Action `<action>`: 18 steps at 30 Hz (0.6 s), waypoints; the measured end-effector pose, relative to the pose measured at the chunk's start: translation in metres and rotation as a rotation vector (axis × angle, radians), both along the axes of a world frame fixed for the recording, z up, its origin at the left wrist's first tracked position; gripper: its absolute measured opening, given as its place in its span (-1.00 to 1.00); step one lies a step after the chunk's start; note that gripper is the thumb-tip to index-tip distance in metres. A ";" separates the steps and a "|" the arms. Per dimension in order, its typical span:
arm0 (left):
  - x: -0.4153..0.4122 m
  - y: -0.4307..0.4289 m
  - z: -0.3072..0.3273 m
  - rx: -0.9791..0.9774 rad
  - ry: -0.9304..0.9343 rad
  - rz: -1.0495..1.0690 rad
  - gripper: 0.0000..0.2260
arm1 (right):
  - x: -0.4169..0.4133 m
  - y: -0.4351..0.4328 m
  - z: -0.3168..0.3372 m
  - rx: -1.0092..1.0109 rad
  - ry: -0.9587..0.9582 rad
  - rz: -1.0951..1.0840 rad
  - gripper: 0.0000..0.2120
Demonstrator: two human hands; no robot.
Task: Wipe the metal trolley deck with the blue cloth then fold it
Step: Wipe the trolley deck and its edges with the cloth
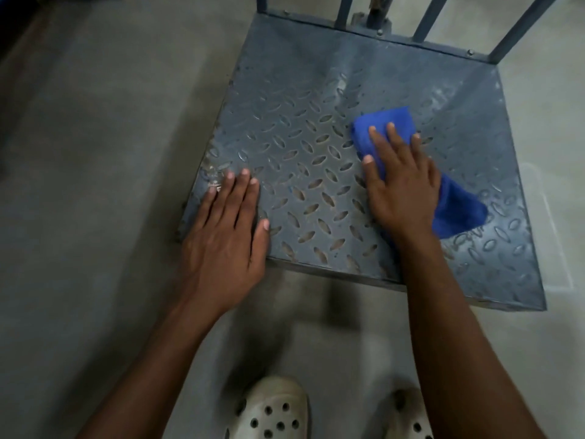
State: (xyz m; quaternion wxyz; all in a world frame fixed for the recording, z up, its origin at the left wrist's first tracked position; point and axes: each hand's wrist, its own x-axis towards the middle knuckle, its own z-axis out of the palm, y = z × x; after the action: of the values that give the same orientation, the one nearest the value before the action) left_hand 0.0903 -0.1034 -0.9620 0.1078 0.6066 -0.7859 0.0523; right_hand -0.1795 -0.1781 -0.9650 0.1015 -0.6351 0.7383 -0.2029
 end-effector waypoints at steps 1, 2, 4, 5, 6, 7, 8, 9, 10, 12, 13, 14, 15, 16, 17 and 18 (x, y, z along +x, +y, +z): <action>0.001 0.002 -0.002 -0.008 0.006 0.009 -0.43 | 0.016 0.004 0.002 -0.006 0.039 0.078 -0.47; 0.002 0.005 -0.003 -0.018 0.013 0.022 -0.43 | 0.033 0.010 0.004 -0.024 0.078 0.228 -0.47; 0.003 0.012 -0.004 -0.045 0.031 0.032 -0.44 | 0.053 0.024 0.006 -0.050 0.116 0.560 -0.50; 0.002 0.013 -0.003 -0.062 0.045 0.024 -0.45 | 0.052 0.025 0.008 -0.055 0.119 0.666 -0.51; 0.001 0.013 -0.002 -0.073 0.058 0.015 -0.46 | 0.046 0.020 0.010 -0.068 0.115 0.703 -0.51; 0.000 0.012 -0.001 -0.076 0.070 0.007 -0.46 | 0.039 0.009 0.011 -0.076 0.101 0.677 -0.51; -0.002 0.011 -0.001 -0.074 0.082 0.001 -0.46 | 0.030 -0.003 0.012 -0.076 0.088 0.604 -0.51; -0.005 0.011 -0.001 -0.073 0.094 -0.002 -0.45 | 0.022 -0.014 0.014 -0.069 0.076 0.501 -0.51; -0.008 0.011 -0.001 -0.078 0.105 0.000 -0.46 | 0.016 -0.022 0.017 -0.065 0.072 0.383 -0.50; -0.013 0.011 -0.002 -0.102 0.121 0.019 -0.46 | 0.024 -0.027 0.023 -0.060 0.100 0.246 -0.49; -0.015 0.011 -0.002 -0.117 0.131 0.032 -0.47 | 0.035 -0.022 0.027 -0.064 0.130 0.275 -0.49; -0.018 0.012 -0.002 -0.132 0.140 0.039 -0.47 | 0.047 -0.013 0.031 -0.078 0.155 0.356 -0.49; -0.019 0.012 -0.001 -0.149 0.147 0.040 -0.48 | 0.056 -0.002 0.034 -0.092 0.169 0.458 -0.49; -0.020 0.013 -0.001 -0.171 0.152 0.039 -0.48 | 0.062 0.011 0.035 -0.104 0.180 0.548 -0.49; -0.020 0.015 0.000 -0.193 0.157 0.037 -0.49 | 0.063 0.023 0.036 -0.112 0.186 0.595 -0.49; -0.020 0.016 0.001 -0.205 0.165 0.033 -0.49 | 0.058 0.032 0.036 -0.125 0.188 0.577 -0.49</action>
State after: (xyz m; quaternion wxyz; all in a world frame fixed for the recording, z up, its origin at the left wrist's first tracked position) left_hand 0.0703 -0.0871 -0.9614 0.2328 0.6076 -0.7547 0.0841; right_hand -0.1216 -0.1462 -0.9294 0.0467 -0.8395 0.5198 -0.1511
